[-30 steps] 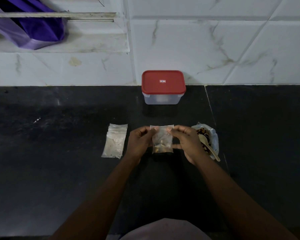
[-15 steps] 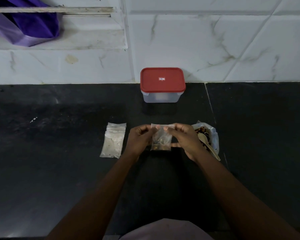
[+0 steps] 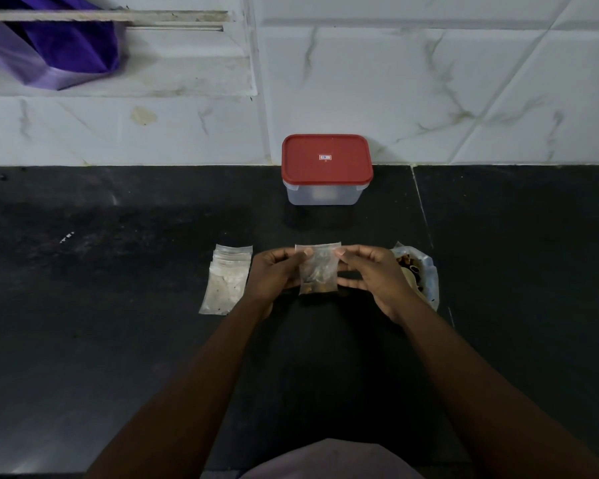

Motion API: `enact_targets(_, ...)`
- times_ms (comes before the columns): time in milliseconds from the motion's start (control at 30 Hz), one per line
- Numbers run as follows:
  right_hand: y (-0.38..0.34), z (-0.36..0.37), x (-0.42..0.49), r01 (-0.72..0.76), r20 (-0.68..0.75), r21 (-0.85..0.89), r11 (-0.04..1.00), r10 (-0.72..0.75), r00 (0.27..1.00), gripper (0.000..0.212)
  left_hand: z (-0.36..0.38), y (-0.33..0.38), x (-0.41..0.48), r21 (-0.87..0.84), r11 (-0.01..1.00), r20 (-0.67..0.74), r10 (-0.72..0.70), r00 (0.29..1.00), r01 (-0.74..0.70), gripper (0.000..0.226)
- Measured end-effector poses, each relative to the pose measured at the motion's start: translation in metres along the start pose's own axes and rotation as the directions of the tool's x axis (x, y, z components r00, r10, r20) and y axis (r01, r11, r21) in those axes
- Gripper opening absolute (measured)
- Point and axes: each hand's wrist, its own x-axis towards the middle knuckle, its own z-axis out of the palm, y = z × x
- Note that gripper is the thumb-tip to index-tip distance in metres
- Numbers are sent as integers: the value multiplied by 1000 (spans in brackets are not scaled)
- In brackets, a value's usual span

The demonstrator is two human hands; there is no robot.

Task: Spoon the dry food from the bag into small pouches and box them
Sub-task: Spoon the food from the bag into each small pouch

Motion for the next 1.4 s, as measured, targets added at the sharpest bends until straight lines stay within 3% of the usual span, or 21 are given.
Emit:
enact_targets(167,0,1,6,4,-75,-4,1000,-4,997,15,-3,2,2,-27,1000,0,-15,1000,15,11)
enact_targets(633,12,13,42,-65,-114,-52,997,59,992,13,-6,-2,34,74,997,-161,2,987,10,10)
enact_targets(867,12,17,64,-89,-193,-115,989,66,979,17,-6,1,48,114,992,-136,-36,990,52,18)
enact_targets(1400,16,33,65,-90,-67,-83,992,85,994,22,-18,-2,52,238,969,-232,-10,973,67,23)
